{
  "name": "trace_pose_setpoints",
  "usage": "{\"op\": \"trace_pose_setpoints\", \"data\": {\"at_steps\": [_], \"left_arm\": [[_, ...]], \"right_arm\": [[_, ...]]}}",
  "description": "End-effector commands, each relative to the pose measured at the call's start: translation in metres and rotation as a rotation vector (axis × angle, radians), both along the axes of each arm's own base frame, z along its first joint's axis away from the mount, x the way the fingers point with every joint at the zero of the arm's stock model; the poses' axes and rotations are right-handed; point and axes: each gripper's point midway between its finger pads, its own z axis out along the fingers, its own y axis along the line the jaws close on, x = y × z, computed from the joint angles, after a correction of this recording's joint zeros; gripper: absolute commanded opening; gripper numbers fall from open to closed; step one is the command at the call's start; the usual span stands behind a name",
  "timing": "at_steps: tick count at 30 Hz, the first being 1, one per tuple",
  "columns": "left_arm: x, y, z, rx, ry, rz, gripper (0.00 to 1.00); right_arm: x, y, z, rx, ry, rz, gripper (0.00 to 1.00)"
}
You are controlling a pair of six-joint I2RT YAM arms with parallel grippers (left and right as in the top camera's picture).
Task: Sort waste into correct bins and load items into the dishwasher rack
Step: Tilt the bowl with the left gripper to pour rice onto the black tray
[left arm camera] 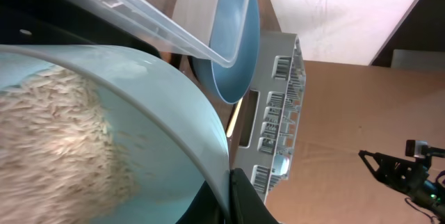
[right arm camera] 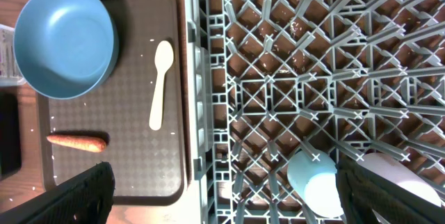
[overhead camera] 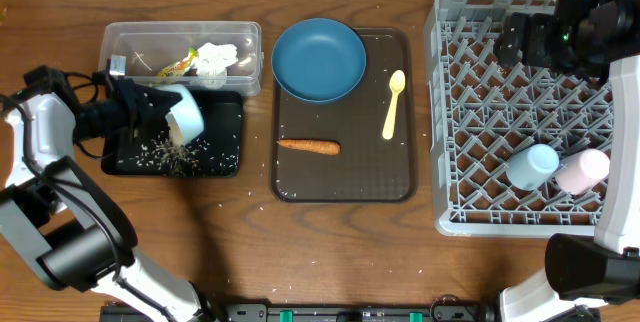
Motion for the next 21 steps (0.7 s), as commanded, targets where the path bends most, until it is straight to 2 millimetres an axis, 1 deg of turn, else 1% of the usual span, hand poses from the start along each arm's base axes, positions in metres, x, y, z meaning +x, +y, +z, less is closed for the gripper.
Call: {"op": "trace_pose_setpoints", "data": {"at_steps": [1,6,12,21], "left_arm": [[0.002,-0.002,-0.002,-0.072,-0.013,0.001,0.06],[0.007,-0.005,0.003,-0.162,-0.040,0.008,0.06],[0.009,-0.006,0.010,-0.203,-0.063,0.011,0.06],[0.009,-0.007,0.014,-0.225,-0.070,0.014,0.06]], "right_arm": [[0.000,-0.003,-0.004,-0.013,0.011,0.003,0.99],[0.000,-0.003,-0.004,-0.013,0.013,0.003,0.99],[-0.001,-0.003,-0.004,-0.013,0.014,0.003,0.99],[-0.001,-0.003,-0.004,-0.013,0.015,0.003,0.99]]}}
